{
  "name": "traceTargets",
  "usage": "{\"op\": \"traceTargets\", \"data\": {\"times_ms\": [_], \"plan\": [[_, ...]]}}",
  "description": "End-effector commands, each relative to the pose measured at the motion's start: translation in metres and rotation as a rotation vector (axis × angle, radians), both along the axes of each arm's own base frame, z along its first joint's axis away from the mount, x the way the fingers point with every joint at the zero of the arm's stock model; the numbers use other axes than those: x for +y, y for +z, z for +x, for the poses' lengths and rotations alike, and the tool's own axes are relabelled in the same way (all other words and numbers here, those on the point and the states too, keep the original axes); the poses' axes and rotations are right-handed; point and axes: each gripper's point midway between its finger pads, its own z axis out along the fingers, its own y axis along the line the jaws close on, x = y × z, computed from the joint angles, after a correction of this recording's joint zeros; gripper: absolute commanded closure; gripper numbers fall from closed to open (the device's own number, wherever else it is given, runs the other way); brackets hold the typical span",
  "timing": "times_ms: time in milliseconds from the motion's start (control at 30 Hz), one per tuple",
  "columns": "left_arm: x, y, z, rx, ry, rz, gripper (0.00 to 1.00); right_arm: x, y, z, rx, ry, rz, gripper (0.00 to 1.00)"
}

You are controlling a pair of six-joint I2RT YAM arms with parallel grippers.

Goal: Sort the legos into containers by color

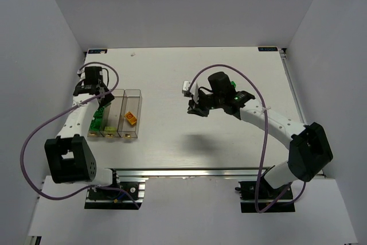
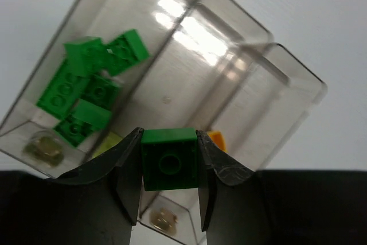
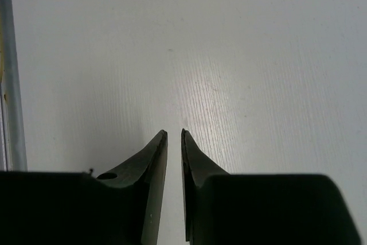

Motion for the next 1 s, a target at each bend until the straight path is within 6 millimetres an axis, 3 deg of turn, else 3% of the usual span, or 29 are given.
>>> {"op": "traceTargets", "data": {"times_ms": [0, 233, 300, 333, 433, 533, 567, 600, 633, 767, 867, 933, 967], "plan": [[0.041, 0.005, 0.004, 0.000, 0.116, 0.115, 0.95, -0.016, 0.014, 0.007, -0.023, -0.046, 0.030, 0.78], [0.073, -0.011, 0.015, 0.018, 0.207, 0.136, 0.91, -0.050, 0.015, 0.033, -0.028, -0.164, 0.032, 0.65], [0.076, -0.019, 0.019, 0.033, 0.207, 0.132, 0.85, -0.063, 0.015, 0.050, -0.057, -0.246, 0.013, 0.31], [0.077, -0.022, 0.021, 0.045, 0.209, 0.130, 0.72, -0.069, 0.017, 0.059, -0.074, -0.288, 0.007, 0.11], [0.079, -0.027, 0.023, 0.058, 0.216, 0.130, 0.37, -0.090, 0.022, 0.090, -0.119, -0.429, 0.009, 0.11], [0.077, -0.029, 0.024, 0.061, 0.212, 0.118, 0.25, -0.124, 0.012, 0.128, -0.121, -0.668, -0.028, 0.10], [0.075, -0.028, 0.025, 0.056, 0.207, 0.109, 0.23, -0.131, 0.022, 0.138, -0.122, -0.689, -0.024, 0.11], [0.074, -0.028, 0.024, 0.056, 0.205, 0.102, 0.22, -0.133, 0.019, 0.141, -0.092, -0.668, -0.039, 0.13], [0.073, -0.025, 0.025, 0.047, 0.202, 0.095, 0.20, -0.149, 0.001, 0.141, 0.000, -0.679, -0.080, 0.23], [0.059, -0.014, 0.027, 0.003, 0.169, 0.031, 0.16, -0.166, -0.002, 0.157, 0.101, -0.717, -0.077, 0.43], [0.042, 0.006, 0.030, -0.086, 0.118, -0.044, 0.16, -0.184, -0.013, 0.169, 0.143, -0.793, -0.116, 0.47], [0.014, 0.009, 0.030, -0.140, 0.022, -0.157, 0.17, -0.192, -0.022, 0.177, 0.192, -0.845, -0.125, 0.45], [0.002, 0.029, 0.035, -0.236, -0.020, -0.208, 0.17, -0.198, -0.028, 0.177, 0.221, -0.879, -0.150, 0.43]]}}
